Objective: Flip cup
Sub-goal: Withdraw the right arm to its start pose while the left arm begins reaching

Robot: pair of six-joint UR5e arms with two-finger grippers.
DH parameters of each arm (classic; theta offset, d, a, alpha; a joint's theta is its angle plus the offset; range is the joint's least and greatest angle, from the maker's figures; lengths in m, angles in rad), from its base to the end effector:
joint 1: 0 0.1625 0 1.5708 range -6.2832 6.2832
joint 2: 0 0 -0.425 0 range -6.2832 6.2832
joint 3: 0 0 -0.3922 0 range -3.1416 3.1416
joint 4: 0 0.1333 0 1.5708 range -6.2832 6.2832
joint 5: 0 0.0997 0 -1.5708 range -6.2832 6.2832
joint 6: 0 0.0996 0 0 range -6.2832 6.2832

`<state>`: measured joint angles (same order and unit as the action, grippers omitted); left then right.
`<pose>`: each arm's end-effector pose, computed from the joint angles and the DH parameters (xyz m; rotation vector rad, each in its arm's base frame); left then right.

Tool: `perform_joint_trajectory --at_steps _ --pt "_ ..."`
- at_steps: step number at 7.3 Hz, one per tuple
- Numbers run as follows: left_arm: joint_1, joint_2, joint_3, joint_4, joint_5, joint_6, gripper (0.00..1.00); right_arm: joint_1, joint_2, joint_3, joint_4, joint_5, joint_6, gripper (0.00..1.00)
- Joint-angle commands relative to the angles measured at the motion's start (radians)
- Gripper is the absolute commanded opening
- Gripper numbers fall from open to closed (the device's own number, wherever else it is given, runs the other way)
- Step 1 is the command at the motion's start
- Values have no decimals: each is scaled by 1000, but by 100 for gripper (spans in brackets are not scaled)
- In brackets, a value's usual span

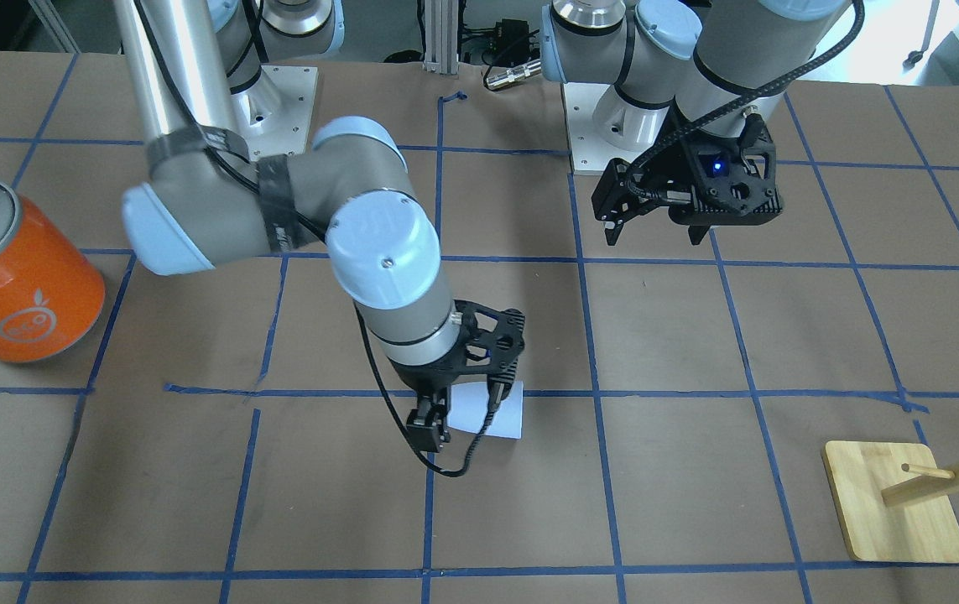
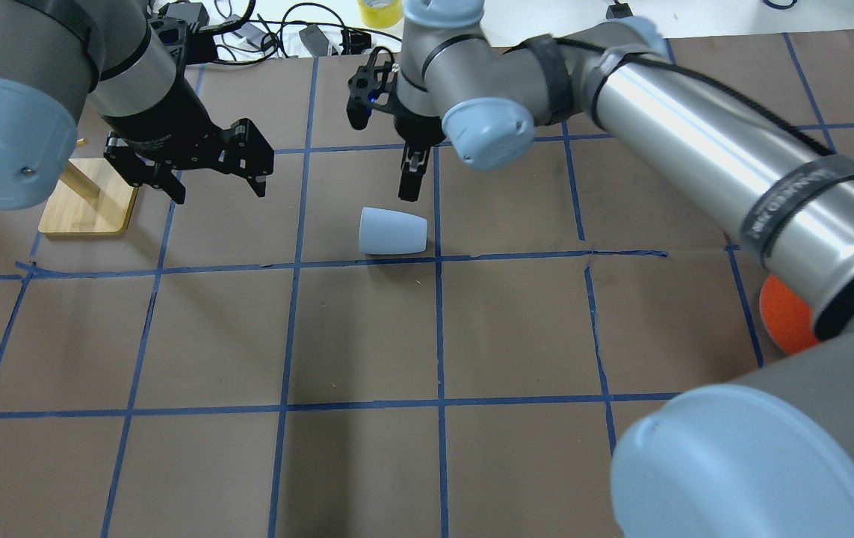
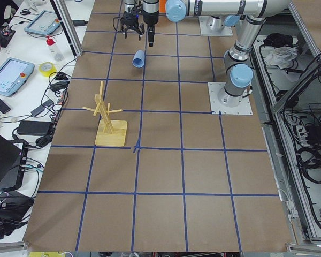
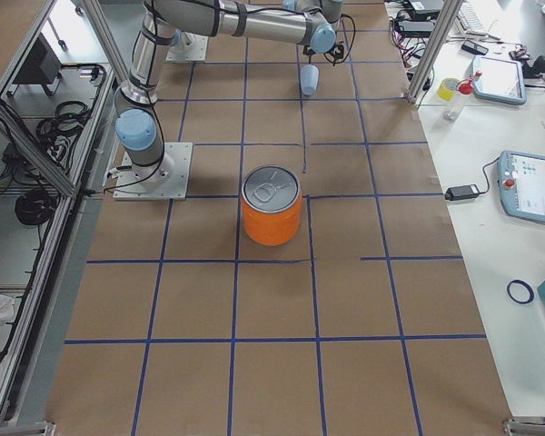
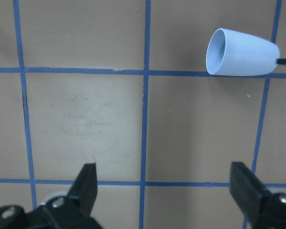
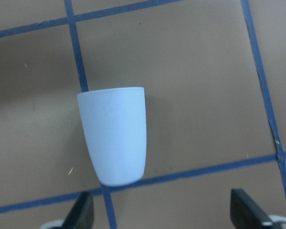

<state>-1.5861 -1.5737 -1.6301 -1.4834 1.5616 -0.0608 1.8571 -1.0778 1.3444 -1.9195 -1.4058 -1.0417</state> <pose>-0.1418 -0.4927 0.4661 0.0710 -3.1304 0.0389 0.3376 -0.6167 0.3438 -1.8640 2.3654 -0.2068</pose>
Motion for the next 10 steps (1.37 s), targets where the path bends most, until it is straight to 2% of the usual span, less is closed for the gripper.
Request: perform_joint_trajectory --at_steps 1,2,4,5,6,8,10 --pt "0 -3 0 0 0 -2 100 -122 -184 15 190 -33 107 100" --pt "0 -6 0 0 0 -2 100 -177 -254 19 197 -107 179 100" --pt "0 -6 0 0 0 -2 100 -239 -362 22 299 -124 476 100" --pt "0 -6 0 0 0 -1 100 -249 -384 30 310 -124 593 100" --pt "0 -9 1 0 0 -1 100 -271 -386 41 313 -107 705 100" --pt "0 -11 1 0 0 -4 100 -277 -378 61 293 -113 1234 100" --pt "0 -15 0 0 -9 -5 100 -273 -346 94 274 -123 1276 100"
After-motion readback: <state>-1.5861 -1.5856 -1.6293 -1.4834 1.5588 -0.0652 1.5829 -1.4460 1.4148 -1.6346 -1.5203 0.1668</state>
